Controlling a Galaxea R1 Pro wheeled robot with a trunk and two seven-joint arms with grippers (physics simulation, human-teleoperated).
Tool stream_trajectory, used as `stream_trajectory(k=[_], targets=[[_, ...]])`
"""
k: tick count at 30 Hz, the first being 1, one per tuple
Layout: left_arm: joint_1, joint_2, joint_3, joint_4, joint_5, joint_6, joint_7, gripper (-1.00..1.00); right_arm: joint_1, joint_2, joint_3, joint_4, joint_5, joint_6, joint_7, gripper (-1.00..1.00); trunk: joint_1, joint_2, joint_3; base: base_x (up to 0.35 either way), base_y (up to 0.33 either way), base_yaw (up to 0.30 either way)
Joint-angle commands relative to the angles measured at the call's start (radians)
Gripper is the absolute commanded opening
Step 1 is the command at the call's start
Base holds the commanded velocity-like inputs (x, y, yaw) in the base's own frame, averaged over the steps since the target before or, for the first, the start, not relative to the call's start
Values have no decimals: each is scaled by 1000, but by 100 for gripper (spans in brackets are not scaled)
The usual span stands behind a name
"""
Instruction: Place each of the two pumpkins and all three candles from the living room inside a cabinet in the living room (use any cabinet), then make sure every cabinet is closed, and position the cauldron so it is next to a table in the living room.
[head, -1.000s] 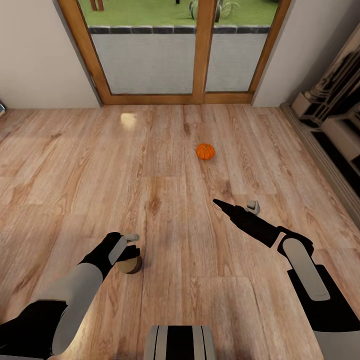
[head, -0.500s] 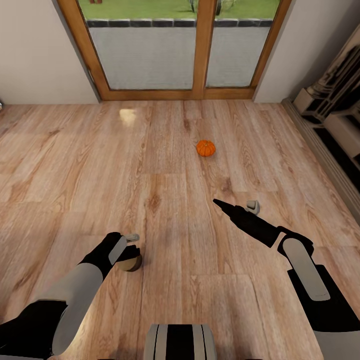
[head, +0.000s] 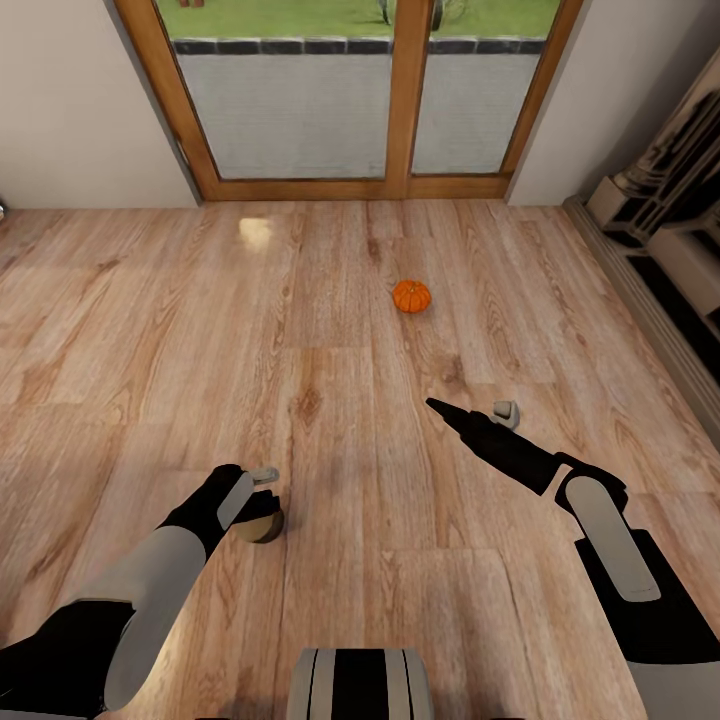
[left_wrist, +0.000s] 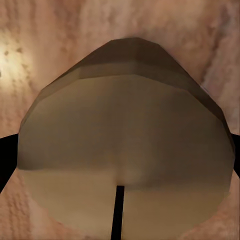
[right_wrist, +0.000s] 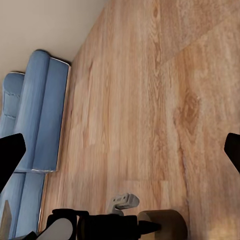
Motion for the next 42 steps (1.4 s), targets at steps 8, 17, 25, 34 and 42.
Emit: stream_trajectory(k=[8, 17, 25, 34, 42], targets=[[0, 1, -4, -1, 12, 3, 8, -100, 0, -1, -4, 0, 1, 3, 3, 100, 0, 0, -1, 0, 0, 0], [0, 0, -3, -1, 12, 3, 7, -100, 0, -1, -4, 0, 1, 3, 3, 100, 0, 0, -1, 0, 0, 0], [0, 2, -3, -1, 12, 4, 6, -100, 0, -1, -4, 0, 1, 3, 3, 100, 0, 0, -1, 0, 0, 0], [0, 2, -3, -3, 12, 4, 6, -100, 0, -1, -4, 0, 1, 3, 3, 100, 0, 0, -1, 0, 0, 0], [0, 2, -3, -5, 12, 2, 6, -100, 0, 0, -4, 0, 1, 3, 3, 100, 0, 0, -1, 0, 0, 0]])
